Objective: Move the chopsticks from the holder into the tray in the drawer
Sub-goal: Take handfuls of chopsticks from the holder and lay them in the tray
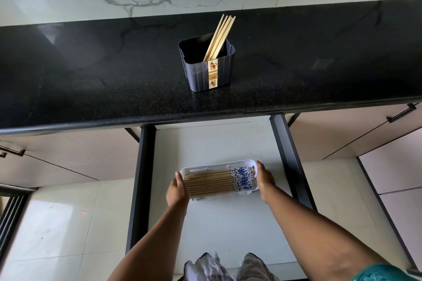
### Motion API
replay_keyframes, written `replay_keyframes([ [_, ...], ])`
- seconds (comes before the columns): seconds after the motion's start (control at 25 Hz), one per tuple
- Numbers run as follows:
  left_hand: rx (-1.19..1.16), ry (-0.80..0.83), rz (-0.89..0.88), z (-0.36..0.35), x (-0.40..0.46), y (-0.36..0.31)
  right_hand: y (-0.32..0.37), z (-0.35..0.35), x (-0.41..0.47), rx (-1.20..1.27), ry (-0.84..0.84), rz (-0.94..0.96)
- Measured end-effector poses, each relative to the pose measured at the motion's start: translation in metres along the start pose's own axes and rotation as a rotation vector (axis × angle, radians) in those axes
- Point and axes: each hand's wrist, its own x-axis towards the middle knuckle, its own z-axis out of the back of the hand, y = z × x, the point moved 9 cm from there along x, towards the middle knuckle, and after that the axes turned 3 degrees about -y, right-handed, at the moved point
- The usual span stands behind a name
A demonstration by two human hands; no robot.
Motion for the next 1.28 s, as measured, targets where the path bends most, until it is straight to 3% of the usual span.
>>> replay_keyframes([
  [0.48, -0.045, 0.020, -0.008, -0.001, 0.002, -0.004, -0.001, 0.002, 0.007, -0.026, -0.044, -0.010],
  [0.72, 0.196, -0.173, -0.421, 0.023, -0.015, -0.085, 0.060, 0.021, -0.026, -0.196, -0.334, 0.228],
  [0.92, 0.206, -0.164, -0.742, 0.012, -0.059, -0.164, 0.122, -0.012, -0.074, -0.110, -0.249, 0.427],
  [1.04, 0.154, -0.178, -0.993, 0.016, -0.094, -0.237, 0.188, -0.024, -0.124, -0.066, -0.234, 0.752],
  [1.16, 0.124, -0.218, -1.114, 0.036, -0.097, -0.327, 0.276, -0.018, -0.163, 0.036, -0.249, 1.006],
  [1.28, 0.206, -0.208, -1.128, 0.055, -0.075, -0.395, 0.359, -0.020, -0.164, -0.001, -0.206, 0.975],
])
